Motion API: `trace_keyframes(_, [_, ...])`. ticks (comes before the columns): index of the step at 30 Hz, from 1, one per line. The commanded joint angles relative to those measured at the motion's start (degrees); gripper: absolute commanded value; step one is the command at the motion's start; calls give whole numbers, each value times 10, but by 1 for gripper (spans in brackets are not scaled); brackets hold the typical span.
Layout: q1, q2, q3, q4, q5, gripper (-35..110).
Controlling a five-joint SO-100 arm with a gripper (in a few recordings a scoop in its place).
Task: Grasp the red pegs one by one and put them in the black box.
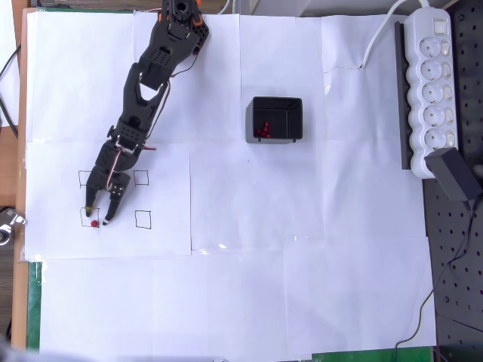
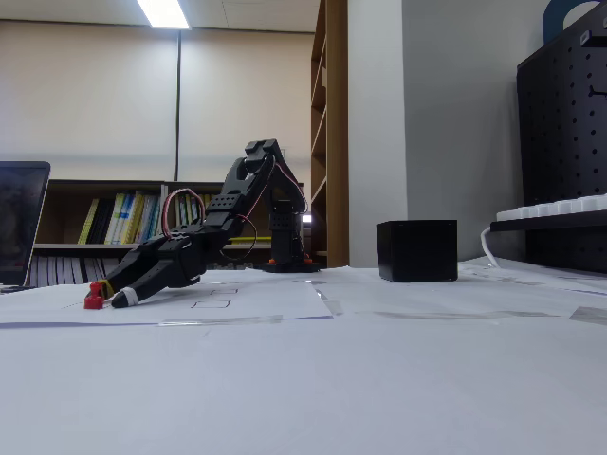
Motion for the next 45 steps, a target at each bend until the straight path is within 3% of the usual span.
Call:
trace_keyframes(1, [-3, 11, 54, 10, -5, 15])
trace_keyframes(12, [-1, 30, 80, 19, 0, 14])
trace_keyframes(27, [-1, 30, 82, 23, 4, 1])
trace_keyframes(33, [-3, 6, 82, 85, 22, 0])
trace_keyframes(37, [-13, -99, 93, 332, 30, 0])
trace_keyframes(41, [-58, -238, 178, 742, 49, 0])
trace_keyframes(45, [-162, -316, 327, 1092, -3, 0])
